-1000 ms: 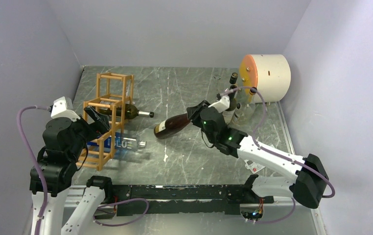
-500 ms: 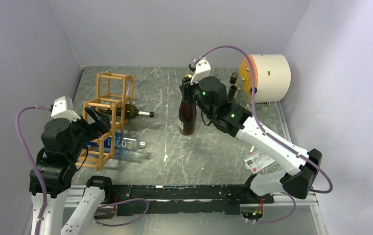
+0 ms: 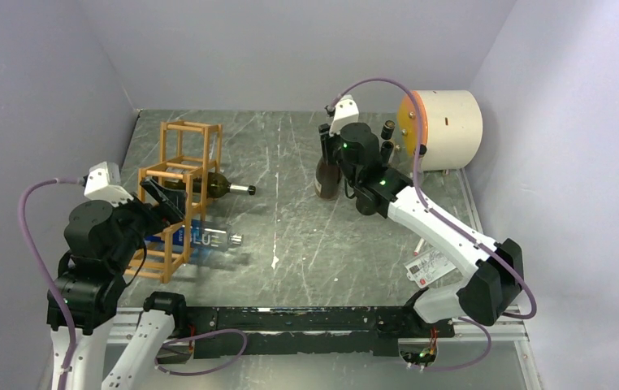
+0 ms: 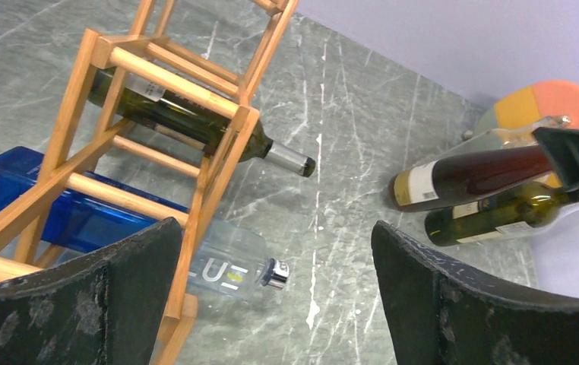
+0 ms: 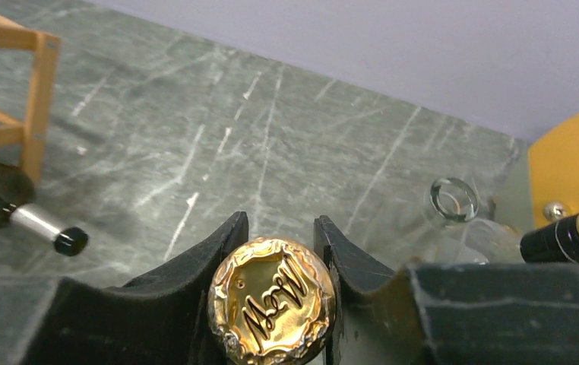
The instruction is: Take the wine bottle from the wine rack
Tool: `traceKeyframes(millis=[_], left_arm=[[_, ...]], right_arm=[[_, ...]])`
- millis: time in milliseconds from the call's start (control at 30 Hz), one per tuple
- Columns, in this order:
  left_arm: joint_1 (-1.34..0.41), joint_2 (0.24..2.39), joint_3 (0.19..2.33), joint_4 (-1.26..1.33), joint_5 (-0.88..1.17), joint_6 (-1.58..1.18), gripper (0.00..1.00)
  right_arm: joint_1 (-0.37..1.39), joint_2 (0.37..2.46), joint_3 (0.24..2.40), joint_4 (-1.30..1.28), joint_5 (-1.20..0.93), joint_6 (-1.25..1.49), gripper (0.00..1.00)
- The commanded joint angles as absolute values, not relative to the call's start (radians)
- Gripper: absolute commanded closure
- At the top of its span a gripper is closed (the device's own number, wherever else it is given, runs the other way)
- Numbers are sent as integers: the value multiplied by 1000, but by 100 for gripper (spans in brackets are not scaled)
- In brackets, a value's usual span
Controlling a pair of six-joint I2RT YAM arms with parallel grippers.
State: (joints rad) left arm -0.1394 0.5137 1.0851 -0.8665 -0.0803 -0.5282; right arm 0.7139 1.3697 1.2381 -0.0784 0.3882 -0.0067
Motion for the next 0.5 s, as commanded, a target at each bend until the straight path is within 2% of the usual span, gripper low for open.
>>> traceKeyframes(millis=[0,400,467], left_arm=[[-143,502,1089,-815,-7,-560,2],[-143,507,1090,-818,-5,-557,2],[-143,509,1091,-820,-8,-557,2]], right_arm=[[699,1285,1230,290,390,-51,100],[693,1243,1103,303,442,-58,99],[692,1233,1085,294,453,-55,90]])
